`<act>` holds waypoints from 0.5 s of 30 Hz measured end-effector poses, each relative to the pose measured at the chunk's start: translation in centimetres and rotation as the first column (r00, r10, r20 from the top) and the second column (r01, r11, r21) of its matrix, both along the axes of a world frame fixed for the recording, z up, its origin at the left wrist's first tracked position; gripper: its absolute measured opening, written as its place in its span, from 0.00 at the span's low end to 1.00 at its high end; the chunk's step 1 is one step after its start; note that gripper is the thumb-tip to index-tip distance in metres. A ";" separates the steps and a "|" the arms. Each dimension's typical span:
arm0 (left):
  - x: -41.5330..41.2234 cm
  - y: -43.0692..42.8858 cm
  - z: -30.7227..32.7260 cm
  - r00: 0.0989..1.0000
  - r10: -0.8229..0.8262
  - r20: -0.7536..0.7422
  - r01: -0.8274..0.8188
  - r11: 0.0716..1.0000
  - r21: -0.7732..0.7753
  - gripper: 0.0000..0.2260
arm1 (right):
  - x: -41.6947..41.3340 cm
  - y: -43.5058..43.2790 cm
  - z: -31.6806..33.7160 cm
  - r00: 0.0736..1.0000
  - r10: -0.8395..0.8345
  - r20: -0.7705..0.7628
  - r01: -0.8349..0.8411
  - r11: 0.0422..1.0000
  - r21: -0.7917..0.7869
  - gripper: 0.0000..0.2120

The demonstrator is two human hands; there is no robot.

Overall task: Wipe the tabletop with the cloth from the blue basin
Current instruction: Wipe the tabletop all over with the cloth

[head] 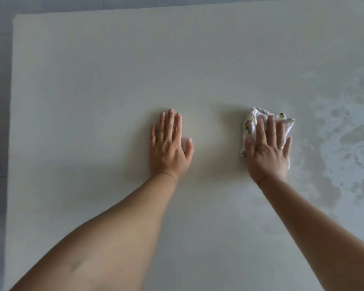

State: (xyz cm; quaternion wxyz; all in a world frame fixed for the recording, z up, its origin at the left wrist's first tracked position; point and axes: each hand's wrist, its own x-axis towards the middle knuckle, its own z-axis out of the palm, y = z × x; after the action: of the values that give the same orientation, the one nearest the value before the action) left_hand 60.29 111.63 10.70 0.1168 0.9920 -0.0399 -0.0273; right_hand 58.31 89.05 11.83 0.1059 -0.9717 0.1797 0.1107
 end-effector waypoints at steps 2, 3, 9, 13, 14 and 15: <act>-0.2 0.1 -0.2 1.000 -0.005 -0.024 0.004 1.000 -0.008 0.29 | -2.2 4.1 0.0 1.000 0.029 0.007 -0.029 1.000 0.012 0.28; -0.2 0.2 -0.2 0.999 -0.009 -0.036 0.009 1.000 -0.013 0.30 | -3.8 6.2 0.1 0.991 0.133 0.027 -0.134 0.991 0.017 0.28; -1.4 1.3 0.9 0.999 0.032 -0.013 -0.033 0.995 -0.094 0.28 | -7.8 2.5 0.1 0.884 0.464 0.052 -0.463 0.886 -0.029 0.27; -8.4 1.6 1.4 0.999 -0.029 0.032 0.033 0.992 -0.121 0.27 | -7.3 1.1 -0.1 0.998 0.069 0.010 -0.069 0.998 0.010 0.28; -10.5 1.2 1.3 0.997 -0.075 0.016 0.077 0.990 -0.115 0.27 | -7.8 2.7 -0.2 1.000 0.019 0.017 -0.019 1.000 0.015 0.29; -12.4 0.8 1.1 0.994 -0.106 -0.005 0.105 0.989 -0.102 0.27 | -8.7 4.4 -0.1 1.000 0.015 0.025 -0.015 1.000 0.026 0.30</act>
State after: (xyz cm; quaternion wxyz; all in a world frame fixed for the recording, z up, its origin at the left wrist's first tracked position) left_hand 47.93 112.41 11.80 0.1658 0.9811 -0.0932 -0.0363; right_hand 49.63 93.46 11.77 0.1199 -0.9729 0.1695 0.1020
